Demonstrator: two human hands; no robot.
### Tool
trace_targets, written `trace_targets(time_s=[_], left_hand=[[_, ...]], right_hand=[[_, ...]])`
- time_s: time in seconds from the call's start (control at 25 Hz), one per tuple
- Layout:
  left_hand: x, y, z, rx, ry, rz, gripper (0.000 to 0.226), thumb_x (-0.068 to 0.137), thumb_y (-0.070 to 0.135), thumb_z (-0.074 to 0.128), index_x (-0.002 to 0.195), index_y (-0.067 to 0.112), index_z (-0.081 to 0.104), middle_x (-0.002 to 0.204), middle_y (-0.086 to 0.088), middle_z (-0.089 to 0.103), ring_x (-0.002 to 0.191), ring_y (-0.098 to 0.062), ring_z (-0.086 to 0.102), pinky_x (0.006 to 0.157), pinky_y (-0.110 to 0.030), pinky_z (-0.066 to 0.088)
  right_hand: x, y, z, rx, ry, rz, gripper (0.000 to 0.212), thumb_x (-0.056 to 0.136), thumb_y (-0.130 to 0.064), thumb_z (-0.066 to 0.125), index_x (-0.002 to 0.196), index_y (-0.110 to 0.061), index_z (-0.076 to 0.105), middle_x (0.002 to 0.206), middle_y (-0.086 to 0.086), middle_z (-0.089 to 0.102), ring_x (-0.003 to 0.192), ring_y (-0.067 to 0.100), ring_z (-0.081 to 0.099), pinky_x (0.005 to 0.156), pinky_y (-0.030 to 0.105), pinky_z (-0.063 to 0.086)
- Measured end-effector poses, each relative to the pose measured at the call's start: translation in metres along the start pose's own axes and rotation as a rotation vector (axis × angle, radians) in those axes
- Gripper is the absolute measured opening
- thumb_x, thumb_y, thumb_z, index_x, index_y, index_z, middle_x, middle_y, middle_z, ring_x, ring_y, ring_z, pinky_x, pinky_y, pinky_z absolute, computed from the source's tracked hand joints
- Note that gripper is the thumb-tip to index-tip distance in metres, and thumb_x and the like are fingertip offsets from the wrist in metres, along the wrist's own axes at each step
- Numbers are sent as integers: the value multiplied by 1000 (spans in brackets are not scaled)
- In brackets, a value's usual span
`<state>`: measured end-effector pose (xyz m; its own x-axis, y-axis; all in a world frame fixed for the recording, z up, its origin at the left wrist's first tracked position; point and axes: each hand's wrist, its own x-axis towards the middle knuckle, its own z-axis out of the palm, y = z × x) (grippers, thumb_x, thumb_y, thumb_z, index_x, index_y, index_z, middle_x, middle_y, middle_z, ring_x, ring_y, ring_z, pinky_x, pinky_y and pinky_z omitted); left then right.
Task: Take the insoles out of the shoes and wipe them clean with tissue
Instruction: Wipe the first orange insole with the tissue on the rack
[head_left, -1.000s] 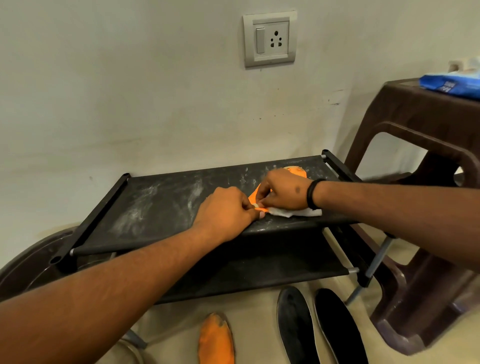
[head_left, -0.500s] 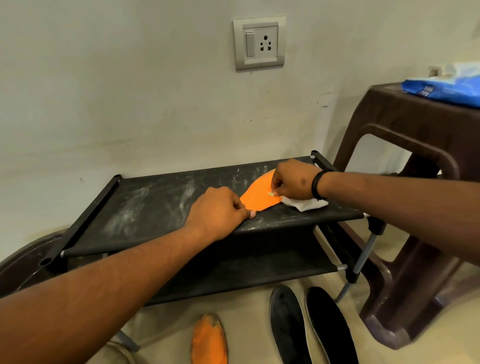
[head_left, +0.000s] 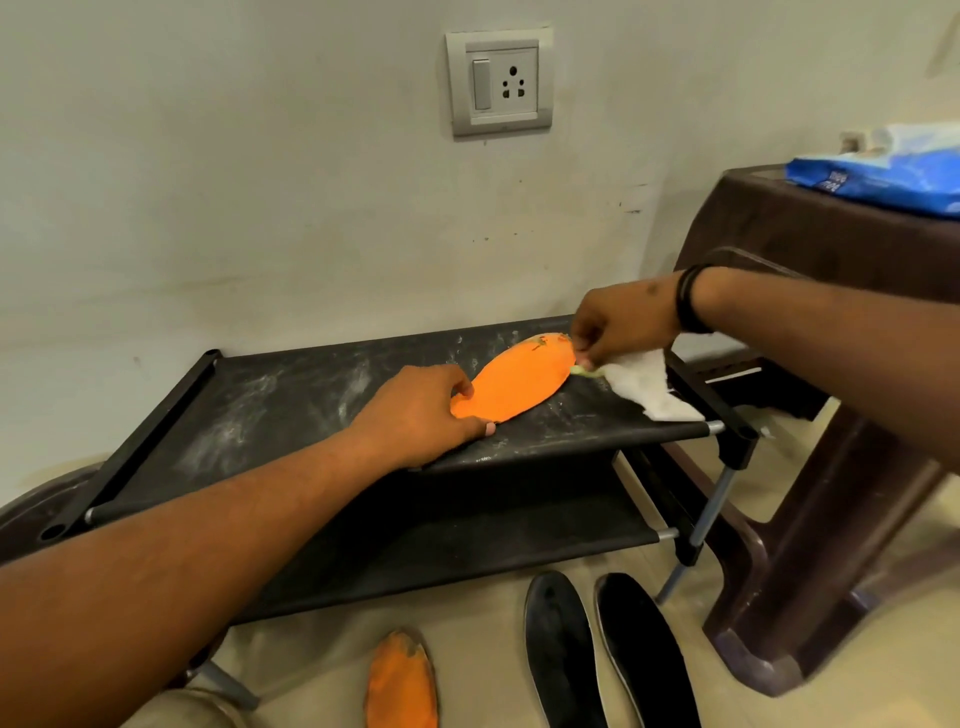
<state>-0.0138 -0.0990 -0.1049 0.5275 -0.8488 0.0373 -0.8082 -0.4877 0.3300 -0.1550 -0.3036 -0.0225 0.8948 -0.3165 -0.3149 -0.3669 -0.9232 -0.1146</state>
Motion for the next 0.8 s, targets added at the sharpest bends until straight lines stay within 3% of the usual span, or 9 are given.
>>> trace_targets(time_s=[0.12,0.2,0.28,0.36,0.44,0.56,0.64,0.8], left_hand=[[3,-1,-7,-44,10,4,46,80,47,78,120,28,68,126,7,62,114,-16,59,89,-29,47],[2,-4,-13,-122,10,-3,32,84,35,78,115,30,73,119,13,62,114,-13,59,87,-25,41],[1,-14,-27,-300,-62,-24,19,87,27,76,106,30,78,112,13,71,108,-12,65,85,-24,45],[-5,-18,-45,-420,-203,-44,14,88,26,75,102,26,80,103,10,76,100,-11,68,86,-24,50],[-9,-19,-50,-296,-250,-28,17,85,38,76,98,28,81,101,13,76,96,-8,68,88,-26,52],[-17,-8,-35,-68,-66,59,28,83,56,72,94,33,81,95,15,75,89,-2,66,83,-29,55],[-22,1,-19,-90,-14,149,23,85,52,72,96,33,81,87,19,67,83,2,62,76,-23,50],[-23,3,-3,-119,22,189,18,88,44,72,97,31,82,79,23,57,79,2,59,71,-21,46]], right_hand=[[13,-12,13,-21,120,-99,17,94,-23,63,78,-18,62,71,-7,57,63,6,49,60,20,37],[16,-14,14,1,168,-137,15,94,-25,63,80,-19,63,72,-10,56,64,5,49,60,19,36],[14,-15,13,65,190,-173,12,94,-25,63,89,-15,68,77,-10,60,67,5,52,63,18,40],[11,-17,12,166,177,-209,13,92,-24,66,94,-13,70,79,-9,64,68,5,56,67,21,47],[9,-21,16,199,131,-234,12,89,-26,70,95,-15,72,80,-10,67,70,4,59,71,22,51],[14,-25,34,4,129,-216,13,89,-29,70,92,-17,75,84,-9,70,78,6,63,80,29,54],[14,-34,47,-26,160,-244,13,88,-28,69,90,-17,77,86,-5,74,82,12,66,85,35,55],[11,-47,56,79,124,-299,10,87,-25,70,89,-18,78,86,-6,75,81,9,67,82,31,55]])
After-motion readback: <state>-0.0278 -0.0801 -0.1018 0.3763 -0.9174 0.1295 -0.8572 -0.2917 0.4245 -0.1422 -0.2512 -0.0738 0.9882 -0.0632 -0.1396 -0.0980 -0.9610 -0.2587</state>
